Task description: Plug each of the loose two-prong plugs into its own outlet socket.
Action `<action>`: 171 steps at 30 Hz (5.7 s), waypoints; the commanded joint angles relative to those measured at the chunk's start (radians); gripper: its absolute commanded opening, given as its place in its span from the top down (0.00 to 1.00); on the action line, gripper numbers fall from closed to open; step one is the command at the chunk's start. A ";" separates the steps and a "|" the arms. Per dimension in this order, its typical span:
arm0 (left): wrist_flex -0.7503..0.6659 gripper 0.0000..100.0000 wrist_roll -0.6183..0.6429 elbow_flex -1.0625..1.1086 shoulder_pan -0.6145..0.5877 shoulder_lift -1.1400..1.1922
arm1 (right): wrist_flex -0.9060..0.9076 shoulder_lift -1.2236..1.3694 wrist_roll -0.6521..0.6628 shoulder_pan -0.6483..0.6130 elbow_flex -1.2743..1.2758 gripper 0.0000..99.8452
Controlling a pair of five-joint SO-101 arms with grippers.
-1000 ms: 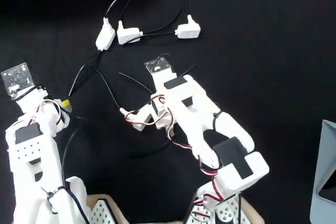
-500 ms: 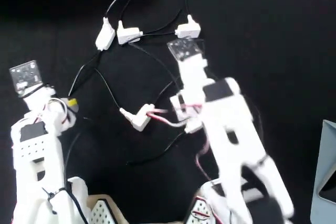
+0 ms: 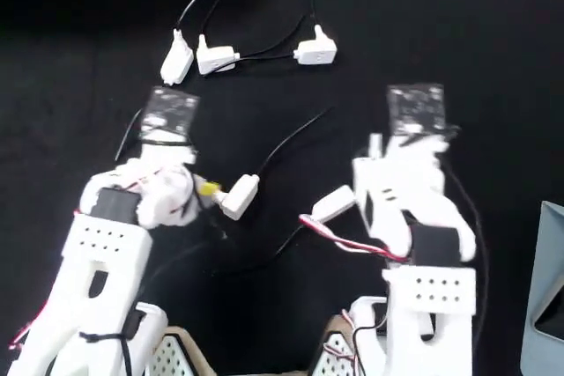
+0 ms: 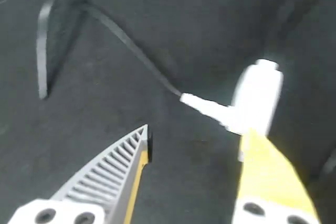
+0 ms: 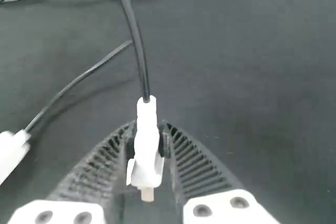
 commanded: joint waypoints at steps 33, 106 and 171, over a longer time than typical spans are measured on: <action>-0.196 0.85 0.017 -0.423 0.567 0.856 | -0.170 -0.041 -0.069 0.155 0.216 0.99; -0.025 0.75 -0.008 0.552 -0.122 -0.953 | -0.864 0.509 -0.212 -0.474 0.166 0.99; -0.003 0.75 -0.012 0.565 -0.122 -1.005 | -0.316 0.271 -0.097 -0.474 0.171 0.99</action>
